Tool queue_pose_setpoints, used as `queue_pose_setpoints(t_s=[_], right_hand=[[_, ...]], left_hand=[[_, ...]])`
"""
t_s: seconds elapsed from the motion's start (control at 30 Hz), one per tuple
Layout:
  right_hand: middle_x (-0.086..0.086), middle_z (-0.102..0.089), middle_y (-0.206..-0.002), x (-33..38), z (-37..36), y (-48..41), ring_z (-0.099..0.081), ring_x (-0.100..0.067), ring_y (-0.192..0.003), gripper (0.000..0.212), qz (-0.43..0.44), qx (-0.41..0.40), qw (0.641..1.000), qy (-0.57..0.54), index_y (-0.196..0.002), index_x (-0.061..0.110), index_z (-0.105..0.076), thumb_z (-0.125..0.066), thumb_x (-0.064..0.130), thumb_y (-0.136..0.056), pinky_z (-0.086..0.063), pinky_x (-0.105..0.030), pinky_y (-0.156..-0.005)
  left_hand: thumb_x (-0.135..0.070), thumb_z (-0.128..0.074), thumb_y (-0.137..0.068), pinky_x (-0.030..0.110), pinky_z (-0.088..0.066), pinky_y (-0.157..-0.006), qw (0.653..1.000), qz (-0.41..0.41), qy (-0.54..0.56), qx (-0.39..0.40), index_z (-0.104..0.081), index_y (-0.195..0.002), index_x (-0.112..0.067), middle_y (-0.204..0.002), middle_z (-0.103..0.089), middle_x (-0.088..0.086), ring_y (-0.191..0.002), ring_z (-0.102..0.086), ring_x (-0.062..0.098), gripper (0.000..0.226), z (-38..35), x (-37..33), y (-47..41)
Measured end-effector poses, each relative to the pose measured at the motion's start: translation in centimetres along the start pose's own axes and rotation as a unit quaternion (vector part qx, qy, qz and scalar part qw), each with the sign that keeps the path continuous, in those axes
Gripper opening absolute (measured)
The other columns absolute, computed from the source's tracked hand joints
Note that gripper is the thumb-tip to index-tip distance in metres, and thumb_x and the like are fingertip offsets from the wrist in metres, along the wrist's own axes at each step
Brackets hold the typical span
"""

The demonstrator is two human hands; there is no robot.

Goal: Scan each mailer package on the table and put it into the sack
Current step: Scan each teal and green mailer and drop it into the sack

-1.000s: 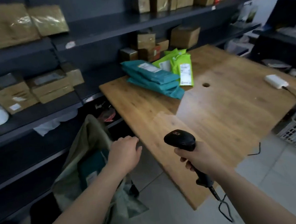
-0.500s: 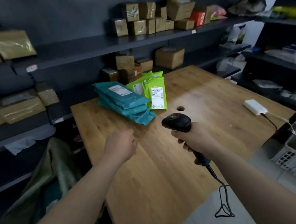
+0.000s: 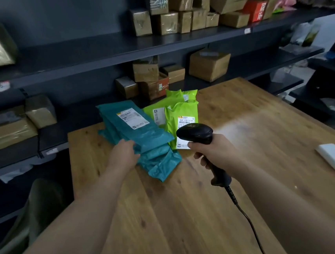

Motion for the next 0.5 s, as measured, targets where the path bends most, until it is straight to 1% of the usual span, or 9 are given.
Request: queue_pose_setpoints(t_s=[0.07, 0.17, 0.23, 0.27, 0.3, 0.37, 0.4, 0.43, 0.5], right_hand=[[-0.008, -0.065, -0.07, -0.5, 0.1, -1.6, -0.054, -0.014, -0.046, 0.017, -0.007, 0.008, 1.0, -0.01, -0.086, 0.006, -0.068, -0.068, 0.023, -0.089, -0.047, -0.028, -0.049], [-0.009, -0.065, -0.07, -1.1, 0.0, -3.4, -0.053, -0.015, -0.046, 0.018, -0.012, 0.026, 0.999, -0.016, -0.09, 0.004, -0.067, -0.068, 0.022, -0.089, -0.047, -0.028, -0.049], [-0.009, -0.064, -0.07, -1.6, -0.1, -4.3, -0.053, -0.017, -0.048, 0.016, -0.018, 0.039, 0.999, -0.032, -0.091, 0.005, -0.066, -0.068, 0.021, -0.09, -0.047, -0.029, -0.049], [-0.01, -0.064, -0.069, -1.9, -0.2, -4.7, -0.053, -0.018, -0.048, 0.014, -0.022, 0.046, 0.998, -0.043, -0.09, 0.006, -0.065, -0.069, 0.02, -0.09, -0.046, -0.028, -0.048], [-0.011, -0.063, -0.07, -2.1, -0.2, -5.0, -0.053, -0.018, -0.049, 0.013, -0.026, 0.053, 0.997, -0.055, -0.089, 0.007, -0.065, -0.069, 0.019, -0.09, -0.046, -0.028, -0.048], [-0.012, -0.061, -0.074, -2.8, -0.4, -5.4, -0.057, -0.021, -0.057, 0.012, -0.035, 0.074, 0.993, -0.085, -0.092, 0.008, -0.064, -0.07, 0.019, -0.089, -0.047, -0.029, -0.05], [-0.012, -0.062, -0.077, -3.2, -0.6, -5.6, -0.061, -0.024, -0.064, 0.013, -0.038, 0.088, 0.99, -0.099, -0.094, 0.009, -0.065, -0.071, 0.019, -0.089, -0.05, -0.031, -0.055], [-0.012, -0.065, -0.082, -3.7, -0.8, -5.7, -0.065, -0.027, -0.073, 0.013, -0.041, 0.101, 0.988, -0.111, -0.095, 0.011, -0.066, -0.072, 0.02, -0.088, -0.054, -0.035, -0.063], [-0.012, -0.07, -0.093, -5.0, -1.2, -5.9, -0.068, -0.03, -0.09, 0.016, -0.05, 0.123, 0.984, -0.123, -0.095, 0.016, -0.068, -0.076, 0.024, -0.084, -0.056, -0.045, -0.082]], left_hand=[[-0.016, -0.069, -0.082, 0.03, -0.042, -0.077, 1.0, 0.008, -0.01, 0.013, -0.064, -0.108, -0.01, -0.108, -0.053, 0.01, -0.1, -0.057, 0.028, 0.027, -1.1, 0.7, -1.2], [-0.012, -0.066, -0.085, 0.029, -0.038, -0.07, 1.0, 0.002, -0.014, 0.008, -0.065, -0.092, -0.006, -0.097, -0.053, 0.007, -0.095, -0.058, 0.029, 0.009, -1.5, 0.7, -2.0], [-0.013, -0.066, -0.085, 0.029, -0.038, -0.07, 1.0, -0.007, 0.008, -0.022, -0.063, -0.085, -0.011, -0.099, -0.054, 0.006, -0.092, -0.058, 0.026, 0.004, -0.7, 0.3, -1.6], [-0.013, -0.067, -0.085, 0.028, -0.038, -0.073, 0.999, -0.018, 0.029, -0.027, -0.06, -0.083, -0.014, -0.101, -0.053, 0.003, -0.093, -0.057, 0.024, 0.007, -0.4, -0.1, -1.1], [-0.012, -0.067, -0.085, 0.026, -0.038, -0.077, 0.998, -0.031, 0.056, -0.022, -0.057, -0.081, -0.016, -0.106, -0.051, 0.0, -0.099, -0.056, 0.021, 0.011, -0.1, -0.6, -0.2], [-0.011, -0.067, -0.084, 0.022, -0.035, -0.09, 0.993, -0.039, 0.114, -0.003, -0.053, -0.078, -0.018, -0.125, -0.047, -0.001, -0.119, -0.048, 0.013, 0.017, 0.1, -1.5, 2.1], [-0.01, -0.068, -0.082, 0.021, -0.033, -0.097, 0.989, -0.029, 0.143, -0.001, -0.053, -0.075, -0.018, -0.135, -0.043, 0.0, -0.129, -0.041, 0.011, 0.019, 0.3, -1.7, 3.6], [-0.009, -0.069, -0.081, 0.021, -0.032, -0.101, 0.985, -0.014, 0.169, 0.001, -0.054, -0.073, -0.019, -0.143, -0.037, -0.001, -0.136, -0.034, 0.01, 0.019, 0.3, -1.8, 5.3], [-0.009, -0.072, -0.077, 0.021, -0.032, -0.104, 0.978, 0.016, 0.205, 0.018, -0.057, -0.072, -0.018, -0.148, -0.029, -0.005, -0.139, -0.03, 0.008, 0.018, -0.6, -2.3, 8.7]])
Point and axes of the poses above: each hand's wrist, its own y-axis away from the middle knuckle, its own z-axis out of the back of the hand, x = y × z, the point moved 10 cm from there along -y, towards the middle knuckle
